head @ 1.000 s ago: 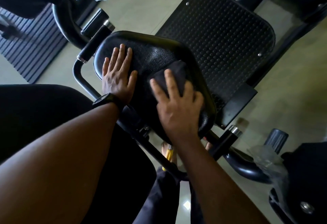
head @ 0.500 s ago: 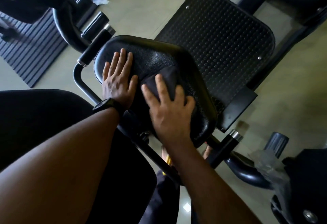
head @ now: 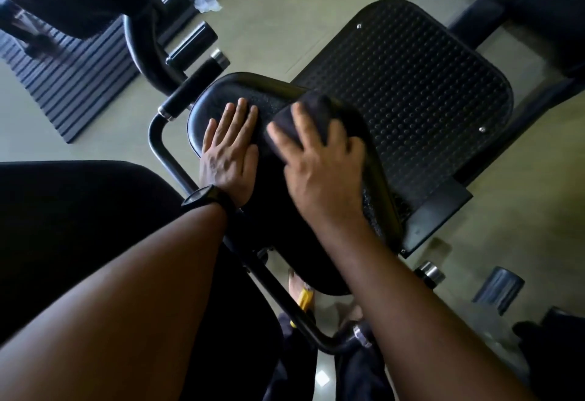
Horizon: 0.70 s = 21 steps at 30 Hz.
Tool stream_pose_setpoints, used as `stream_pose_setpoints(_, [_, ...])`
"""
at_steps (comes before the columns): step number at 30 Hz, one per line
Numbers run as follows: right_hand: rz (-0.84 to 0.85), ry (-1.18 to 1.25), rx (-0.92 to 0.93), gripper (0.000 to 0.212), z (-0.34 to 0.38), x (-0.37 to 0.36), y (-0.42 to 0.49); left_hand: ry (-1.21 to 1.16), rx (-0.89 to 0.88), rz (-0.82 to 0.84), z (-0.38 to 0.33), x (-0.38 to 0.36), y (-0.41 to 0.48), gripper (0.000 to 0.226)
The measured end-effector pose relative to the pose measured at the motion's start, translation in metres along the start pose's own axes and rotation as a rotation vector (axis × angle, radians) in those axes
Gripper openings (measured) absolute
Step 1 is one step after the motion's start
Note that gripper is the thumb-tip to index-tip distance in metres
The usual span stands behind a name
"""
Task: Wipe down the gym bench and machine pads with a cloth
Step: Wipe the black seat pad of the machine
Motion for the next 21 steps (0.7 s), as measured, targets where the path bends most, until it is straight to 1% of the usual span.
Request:
stream_pose_setpoints(3, [-0.046, 0.146, -0.39, 0.066, -0.035, 0.002, -0.02, -0.01, 0.011, 0.007, -0.002, 0.003, -0.002, 0.065])
stream_pose_setpoints(4, [-0.062, 0.174, -0.49, 0.067, -0.033, -0.002, -0.034, -0.008, 0.013, 0.008, -0.002, 0.003, -0.003, 0.065])
stream_pose_setpoints(5, [-0.069, 0.185, -0.523, 0.066, -0.023, -0.007, -0.046, -0.003, 0.013, 0.011, -0.003, 0.003, -0.003, 0.065])
stream_pose_setpoints(7, [-0.06, 0.164, -0.434, 0.059, 0.009, -0.018, -0.056, 0.007, 0.007, 0.029, -0.002, 0.002, -0.002, 0.065])
stream_pose_setpoints(10, [-0.056, 0.138, -0.22, 0.047, 0.035, -0.015, -0.03, 0.025, 0.033, 0.035, -0.001, 0.001, -0.001, 0.064])
stream_pose_setpoints(13, [0.014, 0.003, 0.055, 0.049, 0.03, -0.002, 0.021, 0.036, 0.051, 0.024, 0.002, -0.002, 0.001, 0.064])
stream_pose_setpoints(14, [0.026, -0.022, 0.083, 0.051, 0.021, 0.003, 0.033, 0.03, 0.044, 0.024, 0.002, -0.002, 0.001, 0.065])
stream_pose_setpoints(15, [0.021, -0.006, 0.054, 0.053, 0.009, 0.007, 0.041, 0.024, 0.035, 0.022, 0.002, -0.002, 0.001, 0.067])
stream_pose_setpoints(16, [0.012, 0.035, -0.03, 0.057, -0.004, 0.009, 0.042, 0.021, 0.029, 0.022, 0.002, 0.0, 0.0, 0.068])
stream_pose_setpoints(19, [-0.049, 0.139, -0.385, 0.062, -0.019, 0.006, 0.008, 0.018, 0.034, 0.046, -0.001, 0.003, -0.001, 0.069])
stream_pose_setpoints(20, [-0.062, 0.137, -0.424, 0.061, -0.01, 0.002, -0.007, 0.022, 0.038, 0.052, -0.002, 0.002, -0.002, 0.069])
stream_pose_setpoints(21, [-0.062, 0.136, -0.402, 0.058, 0.003, -0.001, -0.013, 0.028, 0.044, 0.053, -0.002, 0.002, -0.001, 0.069])
Point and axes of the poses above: each hand's wrist, its own y-axis towards the middle knuckle, its own x-axis out of the back of the hand, z = x × y, the point moved 6 cm from there along y, towards the middle knuckle, and after that the axes turned 15 degrees about z, right-handed, at the moved point
